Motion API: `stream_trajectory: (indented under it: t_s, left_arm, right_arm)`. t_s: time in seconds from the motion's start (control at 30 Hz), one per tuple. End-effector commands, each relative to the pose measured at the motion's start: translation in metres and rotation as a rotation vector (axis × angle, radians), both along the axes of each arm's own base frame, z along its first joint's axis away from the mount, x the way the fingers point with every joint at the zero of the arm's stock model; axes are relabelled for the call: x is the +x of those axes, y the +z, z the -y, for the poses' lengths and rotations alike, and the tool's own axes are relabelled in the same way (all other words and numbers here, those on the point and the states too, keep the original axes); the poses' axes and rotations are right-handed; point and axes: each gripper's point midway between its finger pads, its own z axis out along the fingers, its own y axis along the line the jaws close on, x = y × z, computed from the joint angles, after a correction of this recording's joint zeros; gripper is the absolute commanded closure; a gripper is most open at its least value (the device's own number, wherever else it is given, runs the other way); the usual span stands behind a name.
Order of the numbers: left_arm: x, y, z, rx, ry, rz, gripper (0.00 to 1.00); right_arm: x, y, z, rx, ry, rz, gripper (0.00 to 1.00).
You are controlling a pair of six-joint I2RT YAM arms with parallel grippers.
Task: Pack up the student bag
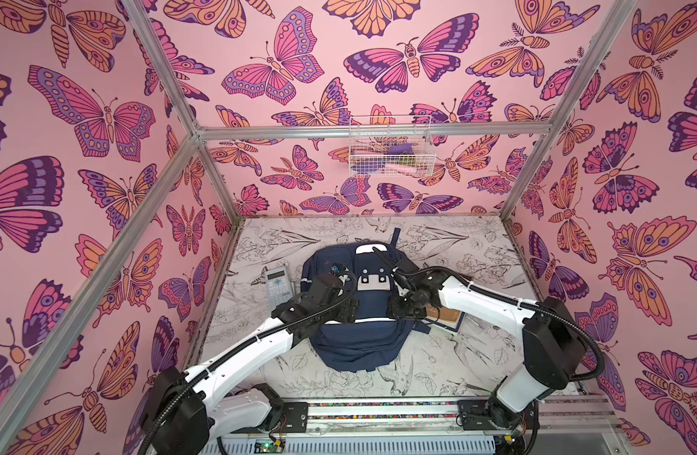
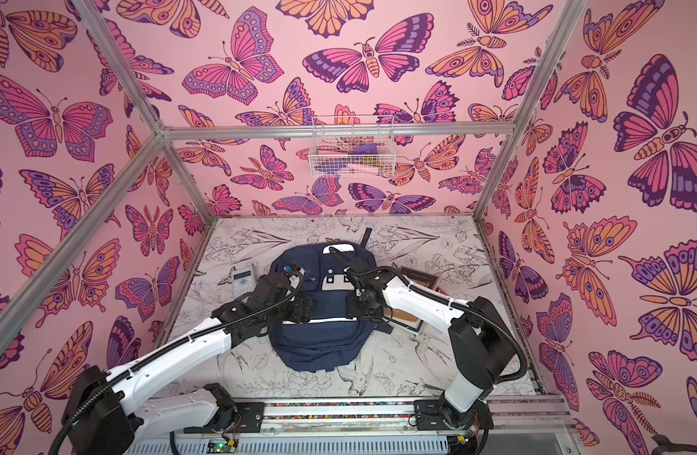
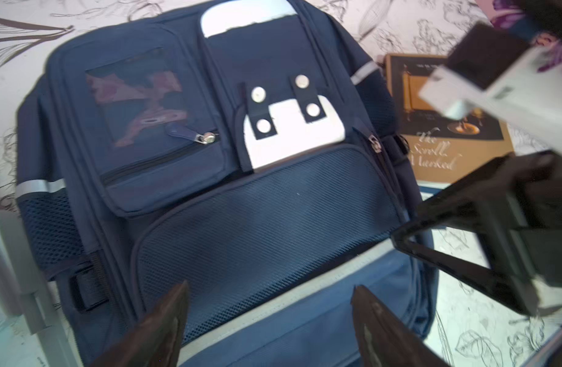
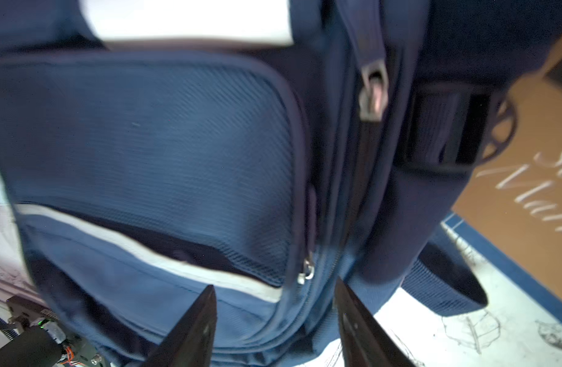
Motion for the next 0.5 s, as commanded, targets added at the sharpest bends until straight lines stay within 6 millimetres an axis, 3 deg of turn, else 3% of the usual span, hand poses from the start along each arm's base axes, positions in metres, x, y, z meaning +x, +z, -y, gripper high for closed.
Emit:
stream_trajectory:
  t_s: [0.0,0.2,0.37,0.47]
  left_arm:
    - [-0.015,-0.007,0.004,0.049,-0.076,-0.021,0.15]
    - [-0.027,-0.026,0.012,0.146,-0.167,-0.044,0.11]
    - [-0.049,-0.039,0.03,0.242,-0.338,-0.028,0.08]
    - [-0.063,-0.044,0.036,0.271,-0.414,-0.02,0.07]
  right_arm:
    - [-0.007,-0.009,-0.012,0.052,-0.012,-0.068,0.42]
    - [-0.01,-0.015,-0.016,0.062,-0.033,-0.108,0.59]
    - [-0.001,0.0,-0.014,0.073,-0.062,-0.088,0.84]
    - [0.006,0.016,-0.019,0.119,-0.065,-0.095,0.93]
